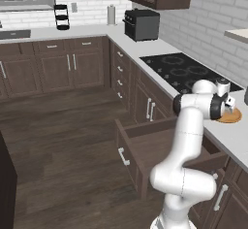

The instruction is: Pick up the knife from the drawer and place it on the cutting board. Then place the meat from the plate to the cutting board.

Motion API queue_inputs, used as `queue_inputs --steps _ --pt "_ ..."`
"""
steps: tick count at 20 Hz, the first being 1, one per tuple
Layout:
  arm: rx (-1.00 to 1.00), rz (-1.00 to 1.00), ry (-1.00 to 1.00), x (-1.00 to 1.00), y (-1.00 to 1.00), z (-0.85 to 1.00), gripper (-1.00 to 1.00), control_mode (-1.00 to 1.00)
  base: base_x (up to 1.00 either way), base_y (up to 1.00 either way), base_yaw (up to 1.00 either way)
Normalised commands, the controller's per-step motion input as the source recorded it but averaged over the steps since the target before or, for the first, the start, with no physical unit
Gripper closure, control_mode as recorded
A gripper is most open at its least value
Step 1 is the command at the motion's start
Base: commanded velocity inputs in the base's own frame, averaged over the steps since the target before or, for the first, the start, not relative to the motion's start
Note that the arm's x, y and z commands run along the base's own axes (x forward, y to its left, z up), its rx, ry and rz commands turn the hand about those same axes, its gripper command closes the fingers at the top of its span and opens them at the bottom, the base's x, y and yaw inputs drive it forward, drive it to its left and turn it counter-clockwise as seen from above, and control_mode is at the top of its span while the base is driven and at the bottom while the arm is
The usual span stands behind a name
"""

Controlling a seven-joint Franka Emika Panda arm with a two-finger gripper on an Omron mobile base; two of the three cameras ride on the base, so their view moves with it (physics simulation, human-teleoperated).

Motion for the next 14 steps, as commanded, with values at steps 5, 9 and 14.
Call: queue_inputs --steps 5,9,14 --pt "0.0 -0.05 -0.03 -0.74 0.18 0.58 1.0 -1.0 0.0 0.0 0.0" --pt "-0.01 0.0 -0.01 -0.63 0.47 1.0 1.0 -1.0 0.0 0.0 0.0" --pt "-0.01 0.0 0.0 -0.93 0.47 0.92 1.0 -1.0 0.0 0.0 0.0"
